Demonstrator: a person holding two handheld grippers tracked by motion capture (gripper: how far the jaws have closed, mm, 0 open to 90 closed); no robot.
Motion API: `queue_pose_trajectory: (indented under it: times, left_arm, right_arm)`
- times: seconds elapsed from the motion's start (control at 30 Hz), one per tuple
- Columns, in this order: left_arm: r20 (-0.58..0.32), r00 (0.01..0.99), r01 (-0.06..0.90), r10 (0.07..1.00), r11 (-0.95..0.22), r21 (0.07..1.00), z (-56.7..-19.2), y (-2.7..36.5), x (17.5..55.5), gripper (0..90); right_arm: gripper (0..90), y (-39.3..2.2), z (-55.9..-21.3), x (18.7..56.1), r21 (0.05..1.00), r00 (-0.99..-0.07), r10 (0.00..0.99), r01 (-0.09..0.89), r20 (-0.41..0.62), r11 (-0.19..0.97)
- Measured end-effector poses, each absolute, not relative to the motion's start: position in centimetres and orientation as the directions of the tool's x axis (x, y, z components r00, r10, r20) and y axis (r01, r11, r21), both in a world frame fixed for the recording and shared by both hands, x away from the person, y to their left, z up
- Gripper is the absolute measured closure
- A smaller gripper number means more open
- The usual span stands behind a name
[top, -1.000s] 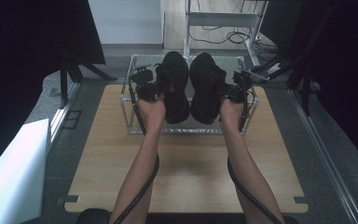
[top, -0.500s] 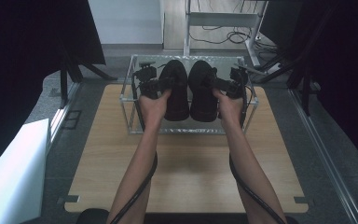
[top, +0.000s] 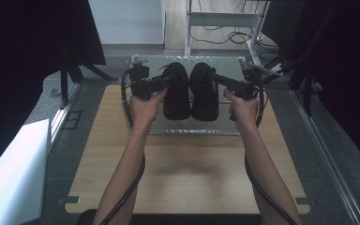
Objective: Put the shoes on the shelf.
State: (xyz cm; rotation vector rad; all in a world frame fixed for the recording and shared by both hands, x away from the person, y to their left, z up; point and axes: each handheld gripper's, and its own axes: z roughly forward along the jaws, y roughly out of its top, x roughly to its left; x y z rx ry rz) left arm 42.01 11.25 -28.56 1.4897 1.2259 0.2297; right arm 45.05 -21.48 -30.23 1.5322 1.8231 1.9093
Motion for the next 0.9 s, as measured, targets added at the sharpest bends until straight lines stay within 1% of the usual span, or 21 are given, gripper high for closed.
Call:
queue_pose_trajectory:
  times: [0.03, 0.07, 0.1, 0.13, 0.17, 0.2, 0.23, 0.27, 0.3, 0.37, 0.4, 0.5, 0.53, 0.57, 0.6, 0.63, 0.67, 0.7, 0.73, 0.8, 0.9]
  left_arm:
    - [-0.455, 0.462, 0.540, 0.761, 0.165, 0.825, -28.5, 11.7, 41.4, 43.0]
    - [-0.455, 0.462, 0.540, 0.761, 0.165, 0.825, -28.5, 11.7, 41.4, 43.5]
    - [-0.451, 0.474, 0.535, 0.756, 0.159, 0.830, -28.6, 12.0, 40.9, 44.9]
    - [-0.449, 0.484, 0.531, 0.751, 0.156, 0.833, -28.7, 12.2, 40.6, 44.9]
    - [-0.447, 0.506, 0.520, 0.737, 0.153, 0.840, -28.9, 12.6, 39.8, 48.0]
    - [-0.447, 0.506, 0.520, 0.737, 0.153, 0.840, -28.9, 12.6, 39.8, 49.5]
    - [-0.436, 0.528, 0.512, 0.729, 0.136, 0.848, -29.2, 12.9, 39.0, 50.9]
    - [-0.436, 0.528, 0.512, 0.729, 0.136, 0.848, -29.2, 12.9, 39.0, 52.4]
    - [-0.422, 0.540, 0.505, 0.728, 0.120, 0.855, -29.4, 13.0, 38.5, 52.4]
    - [-0.404, 0.560, 0.496, 0.724, 0.098, 0.863, -29.8, 13.2, 37.6, 57.8]
    - [-0.398, 0.567, 0.493, 0.721, 0.089, 0.865, -29.9, 13.2, 37.3, 57.8]
    - [-0.380, 0.598, 0.484, 0.705, 0.060, 0.873, -30.8, 13.3, 36.0, 63.6]
    - [-0.374, 0.604, 0.480, 0.704, 0.053, 0.876, -31.1, 13.3, 35.7, 65.5]
    - [-0.362, 0.614, 0.473, 0.701, 0.040, 0.880, -31.5, 13.3, 35.2, 70.1]
    - [-0.356, 0.622, 0.469, 0.697, 0.032, 0.882, -31.7, 13.2, 34.9, 70.1]
    - [-0.352, 0.630, 0.466, 0.692, 0.025, 0.884, -32.0, 13.2, 34.4, 71.6]
    - [-0.345, 0.641, 0.462, 0.686, 0.014, 0.887, -32.6, 13.1, 33.8, 76.0]
    - [-0.345, 0.641, 0.462, 0.686, 0.014, 0.887, -32.6, 13.1, 33.8, 77.8]
    - [-0.339, 0.646, 0.461, 0.684, 0.005, 0.887, -32.9, 13.0, 33.5, 77.8]
    - [-0.330, 0.650, 0.456, 0.684, -0.004, 0.890, -33.5, 12.7, 32.9, 81.9]
    - [-0.311, 0.657, 0.448, 0.687, -0.024, 0.894, -34.1, 12.3, 32.3, 86.0]
  right_arm:
    - [30.6, -22.0, -30.2, 44.4, 0.804, -0.513, 0.656, 0.534, 0.554, -0.262]
    - [30.6, -22.0, -30.2, 44.4, 0.804, -0.513, 0.656, 0.534, 0.554, -0.262]
    - [33.4, -22.5, -30.3, 43.7, 0.812, -0.526, 0.654, 0.529, 0.544, -0.249]
    - [33.4, -22.5, -30.3, 43.7, 0.812, -0.526, 0.654, 0.529, 0.544, -0.249]
    - [37.9, -23.1, -30.5, 43.0, 0.820, -0.541, 0.648, 0.517, 0.536, -0.246]
    - [37.9, -23.1, -30.5, 43.0, 0.820, -0.541, 0.648, 0.517, 0.536, -0.246]
    - [43.4, -23.6, -30.8, 42.3, 0.825, -0.554, 0.643, 0.513, 0.529, -0.237]
    - [43.4, -23.6, -30.8, 42.3, 0.825, -0.554, 0.643, 0.513, 0.529, -0.237]
    - [45.8, -23.7, -30.9, 41.9, 0.825, -0.554, 0.644, 0.514, 0.528, -0.235]
    - [53.9, -24.2, -31.4, 40.6, 0.844, -0.581, 0.646, 0.497, 0.495, -0.201]
    - [53.9, -24.2, -31.4, 40.6, 0.844, -0.581, 0.646, 0.497, 0.495, -0.201]
    - [61.4, -24.3, -32.0, 39.1, 0.858, -0.605, 0.646, 0.488, 0.466, -0.161]
    - [65.0, -24.4, -32.2, 38.7, 0.862, -0.611, 0.648, 0.485, 0.454, -0.147]
    - [70.9, -24.4, -32.7, 37.7, 0.869, -0.629, 0.643, 0.480, 0.436, -0.120]
    - [70.9, -24.4, -32.7, 37.7, 0.869, -0.629, 0.643, 0.480, 0.436, -0.120]
    - [74.8, -24.4, -32.9, 37.3, 0.872, -0.632, 0.645, 0.476, 0.429, -0.113]
    - [81.8, -24.3, -33.4, 36.5, 0.874, -0.648, 0.635, 0.477, 0.420, -0.092]
    - [84.6, -24.2, -33.7, 36.1, 0.874, -0.654, 0.629, 0.477, 0.419, -0.086]
    - [84.6, -24.2, -33.7, 36.1, 0.874, -0.654, 0.629, 0.477, 0.419, -0.086]
    - [89.5, -24.0, -34.2, 35.3, 0.877, -0.661, 0.626, 0.475, 0.414, -0.078]
    - [90.0, -22.9, -35.0, 34.3, 0.881, -0.684, 0.613, 0.470, 0.395, -0.043]
